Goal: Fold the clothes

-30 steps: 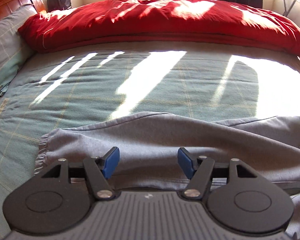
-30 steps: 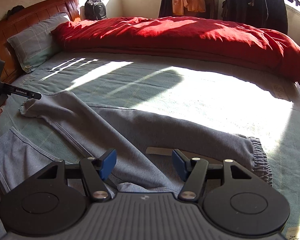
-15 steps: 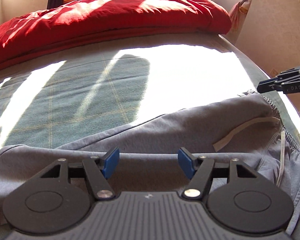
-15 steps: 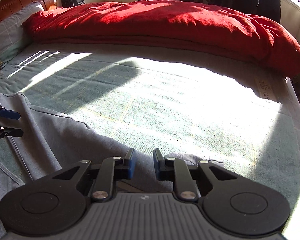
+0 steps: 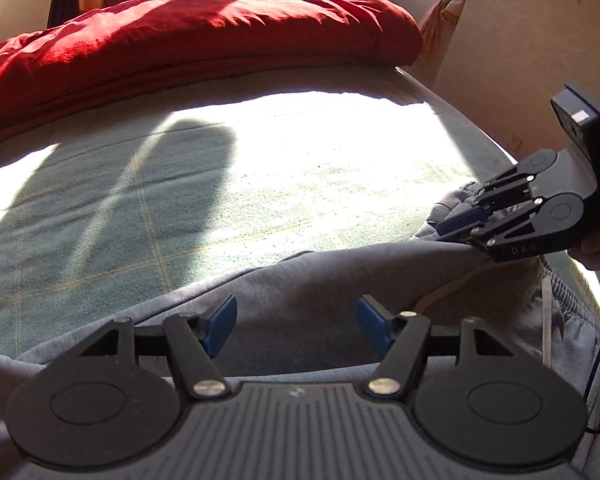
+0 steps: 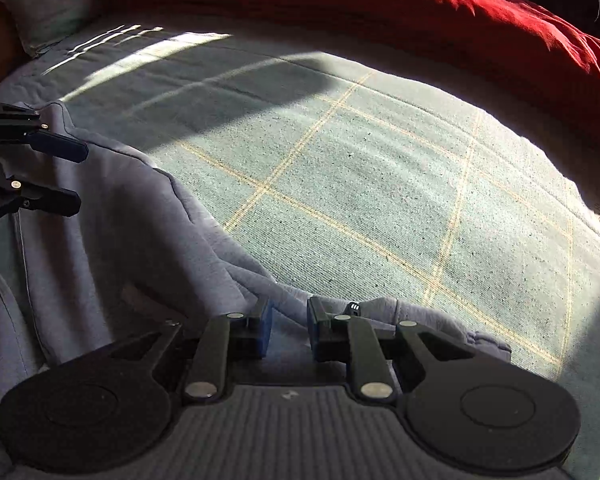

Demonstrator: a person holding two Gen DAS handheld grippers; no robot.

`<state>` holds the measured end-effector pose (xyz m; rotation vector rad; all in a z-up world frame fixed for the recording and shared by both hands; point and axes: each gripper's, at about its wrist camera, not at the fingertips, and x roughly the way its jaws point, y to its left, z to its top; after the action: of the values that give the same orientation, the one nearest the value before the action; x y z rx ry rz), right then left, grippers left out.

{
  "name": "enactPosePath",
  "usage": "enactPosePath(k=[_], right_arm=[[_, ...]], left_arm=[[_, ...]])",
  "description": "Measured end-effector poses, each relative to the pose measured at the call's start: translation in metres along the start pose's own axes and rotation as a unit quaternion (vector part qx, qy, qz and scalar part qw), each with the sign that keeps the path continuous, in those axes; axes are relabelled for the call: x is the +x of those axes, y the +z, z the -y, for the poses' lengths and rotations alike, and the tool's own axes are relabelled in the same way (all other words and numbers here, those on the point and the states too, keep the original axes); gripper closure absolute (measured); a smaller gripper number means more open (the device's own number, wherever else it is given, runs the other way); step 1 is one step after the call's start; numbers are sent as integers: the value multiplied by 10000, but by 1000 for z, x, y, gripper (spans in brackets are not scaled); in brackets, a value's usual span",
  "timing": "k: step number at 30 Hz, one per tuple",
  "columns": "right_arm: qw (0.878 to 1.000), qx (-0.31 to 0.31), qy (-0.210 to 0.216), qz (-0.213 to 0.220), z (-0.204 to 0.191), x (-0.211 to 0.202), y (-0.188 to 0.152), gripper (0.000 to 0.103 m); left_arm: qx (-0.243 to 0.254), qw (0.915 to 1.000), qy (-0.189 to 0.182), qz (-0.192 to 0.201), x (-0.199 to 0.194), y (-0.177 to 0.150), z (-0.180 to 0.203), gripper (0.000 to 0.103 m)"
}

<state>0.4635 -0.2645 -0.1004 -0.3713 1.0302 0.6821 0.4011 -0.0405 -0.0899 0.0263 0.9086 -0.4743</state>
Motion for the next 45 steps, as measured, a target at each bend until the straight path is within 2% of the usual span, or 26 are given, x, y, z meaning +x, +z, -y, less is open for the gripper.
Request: enactPosePath(k=[4, 9, 12, 16, 20, 23, 27, 30, 32, 33, 34, 35, 37, 40, 45], right_arm=[[9995, -206, 128, -196, -8, 10, -12, 80], [9977, -629, 215, -104, -8, 4, -11, 80], [9947, -987, 150, 246, -3, -9, 5, 80], [9887, -1442, 264, 296, 1, -1, 26, 80], [9798, -1851, 750, -129, -5, 22, 28, 78], [9743, -2048, 868, -347, -8, 33, 26, 68], [9757, -1811, 1100, -550, 5, 43, 29, 54], [9763, -1613, 1272, -683, 10, 45, 29, 54], [9745, -1656, 1314, -759, 5, 44, 26, 55], [9740, -1687, 1292, -781, 2, 43, 24, 62], [9736, -1703, 1286, -812, -2, 42, 23, 78], [9724, -1846, 1189, -789, -9, 38, 21, 86], [9689, -2148, 982, -737, -25, 31, 16, 93], [9660, -2452, 565, -587, -38, 21, 12, 98], [9626, -2660, -393, -330, -36, 12, 22, 102]], left_arm=[[267, 9994, -33, -234, 17, -9, 11, 36], [294, 9977, -29, -617, 37, -31, 13, 36], [407, 9976, -29, -557, 37, -39, 13, 32], [440, 9976, -38, -532, 38, -43, 14, 28], [421, 9977, -63, -527, 39, -44, 15, 26], [402, 9979, -115, -491, 39, -45, 13, 26], [388, 9981, -168, -452, 40, -46, 12, 25], [415, 9980, -188, -435, 41, -47, 13, 23], [438, 9979, -185, -430, 43, -47, 13, 22], [443, 9979, -184, -427, 43, -48, 14, 22], [442, 9980, -180, -425, 44, -48, 14, 22], [442, 9980, -176, -422, 44, -48, 14, 22], [429, 9980, -172, -420, 43, -48, 14, 22], [432, 9981, -114, -431, 38, -46, 15, 22], [274, 9987, -78, -418, 24, -45, 13, 22]])
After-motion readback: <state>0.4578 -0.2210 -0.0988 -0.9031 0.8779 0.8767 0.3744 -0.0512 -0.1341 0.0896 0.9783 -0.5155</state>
